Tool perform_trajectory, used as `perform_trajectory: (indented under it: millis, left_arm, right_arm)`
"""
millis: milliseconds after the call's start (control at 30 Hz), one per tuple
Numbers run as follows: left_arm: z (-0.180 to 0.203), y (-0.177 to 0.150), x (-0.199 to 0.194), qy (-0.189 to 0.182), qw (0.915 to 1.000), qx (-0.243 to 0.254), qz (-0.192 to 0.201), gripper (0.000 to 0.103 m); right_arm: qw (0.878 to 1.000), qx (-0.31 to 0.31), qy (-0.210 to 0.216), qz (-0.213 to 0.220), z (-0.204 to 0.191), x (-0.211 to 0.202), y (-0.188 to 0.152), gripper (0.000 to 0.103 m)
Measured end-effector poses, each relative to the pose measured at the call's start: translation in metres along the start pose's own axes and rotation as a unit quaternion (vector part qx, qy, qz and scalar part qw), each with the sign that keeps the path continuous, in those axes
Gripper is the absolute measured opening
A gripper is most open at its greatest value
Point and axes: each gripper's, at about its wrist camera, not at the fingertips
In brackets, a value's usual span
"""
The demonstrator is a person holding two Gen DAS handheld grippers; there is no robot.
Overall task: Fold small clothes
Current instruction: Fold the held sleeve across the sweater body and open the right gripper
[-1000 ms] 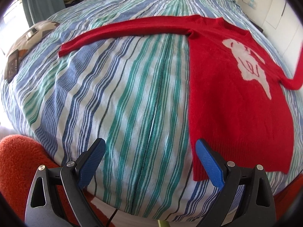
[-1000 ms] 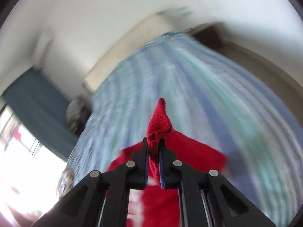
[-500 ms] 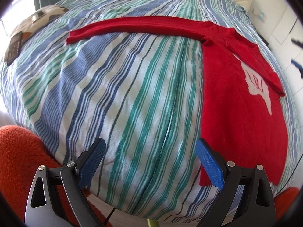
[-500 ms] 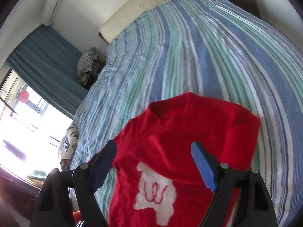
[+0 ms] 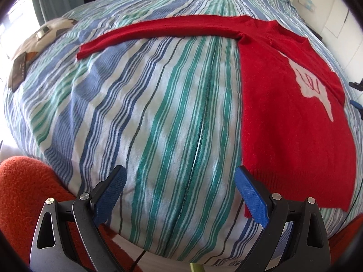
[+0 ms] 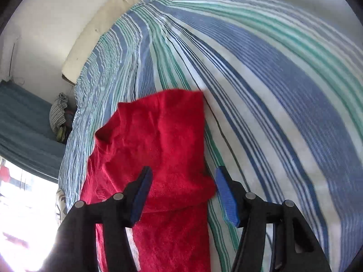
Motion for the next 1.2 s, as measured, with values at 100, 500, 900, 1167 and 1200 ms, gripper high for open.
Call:
perform_trajectory:
  millis: [100, 500, 900, 1167, 1200]
  left_arm:
    - [0.002, 0.001, 0.004, -0.003, 1.0, 0.0, -0.006, 0.097]
    - [0.0, 0.004, 0.016, 0.01, 0.9997, -0.002, -0.022, 0.097]
    - [-0.006, 0.009, 0.008, -0.007, 0.9999, -0.01, -0.005, 0.097]
    - [-0.007, 0.004, 0.004, -0.009, 0.9999, -0.003, -0.004, 0.097]
    - [-0.007, 0.004, 0.004, -0.007, 1.0, -0.002, -0.005, 0.097]
  right_arm:
    - [0.998, -0.055, -0.033, -0.004, -0.015, 0.0, 0.016, 0.058]
    - [0.986, -0.097, -0.132, 0.009, -0.025, 0.078, 0.04, 0.007]
    - [0.973, -0.208, -0.089, 0.036, -0.049, -0.026, -0.047, 0.075]
    - [0.955, -0.286, -0.081, -0.012, -0.025, -0.073, -0.224, 0.075]
    - [0.954, -0.287, -0.085, -0.022, -0.018, -0.076, -0.237, 0.075]
Point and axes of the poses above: each gripper's, at about its wrist camera, not at the fingertips, and x roughly the way its jaws point, z to its right, y to its top, and after that the axes turned 9 degrees about x, right-handed
